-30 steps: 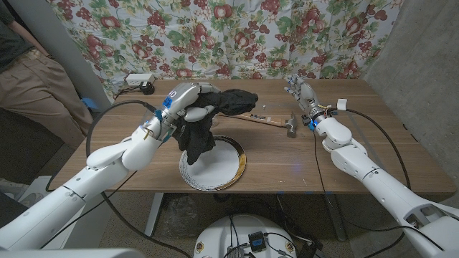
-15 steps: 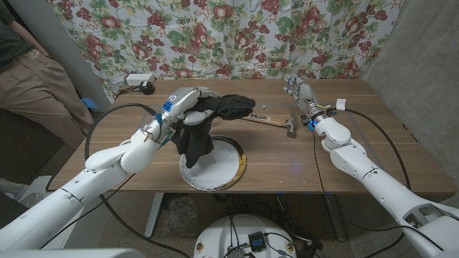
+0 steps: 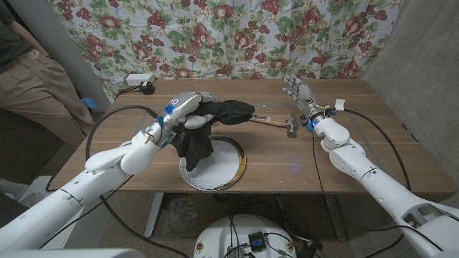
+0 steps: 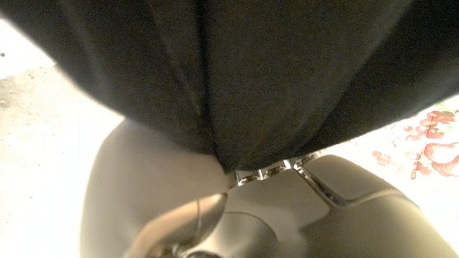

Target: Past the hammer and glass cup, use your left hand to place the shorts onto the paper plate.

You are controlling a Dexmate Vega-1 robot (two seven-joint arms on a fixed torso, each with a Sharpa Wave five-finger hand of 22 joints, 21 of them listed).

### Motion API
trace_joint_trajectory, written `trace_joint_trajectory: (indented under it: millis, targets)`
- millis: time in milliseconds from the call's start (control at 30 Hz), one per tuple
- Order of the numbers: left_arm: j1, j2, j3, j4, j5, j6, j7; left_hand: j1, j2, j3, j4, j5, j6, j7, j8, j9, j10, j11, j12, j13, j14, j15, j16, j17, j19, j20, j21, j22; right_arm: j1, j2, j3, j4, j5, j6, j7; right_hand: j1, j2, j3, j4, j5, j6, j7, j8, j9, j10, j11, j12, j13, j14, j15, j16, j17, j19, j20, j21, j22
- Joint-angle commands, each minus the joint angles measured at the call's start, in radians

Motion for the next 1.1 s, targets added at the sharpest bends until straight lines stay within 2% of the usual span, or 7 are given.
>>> trace_joint_trajectory:
  millis: [33, 1100]
  targets:
    - [0.0, 0.014, 0.014, -0.004, -0.002, 0.016, -0.024, 0.128, 0.126, 0.008, 0.0, 0.01, 0.027, 0.004, 0.003, 0.026, 0.013, -0.003, -0.001, 0.008, 0.113, -0.179, -0.005, 0.001, -0.001, -0.128, 0.006, -0.001, -0.003, 0.002, 0.0, -0.002, 0.002, 0.003, -0.002, 0.002, 0.039, 0.007, -0.003, -0.001, 0.004, 0.001, 0.001, 0.003, 0.009, 0.001, 0.002, 0.002, 0.007, -0.002, 0.003, 0.001, -0.004, -0.039, 0.002, 0.003]
    - [0.017, 0.061, 0.033, -0.042, -0.009, 0.07, -0.11, 0.128, 0.125, 0.007, 0.0, 0.01, 0.031, 0.007, -0.003, 0.029, 0.025, -0.001, -0.019, 0.012, 0.12, -0.179, -0.017, 0.001, 0.0, -0.128, 0.01, -0.001, -0.013, -0.003, 0.003, -0.015, -0.003, 0.009, -0.008, 0.002, 0.039, 0.008, -0.004, -0.001, 0.004, 0.0, 0.001, 0.003, 0.009, 0.002, 0.002, 0.002, 0.008, -0.004, 0.003, 0.0, -0.008, -0.04, 0.001, 0.003]
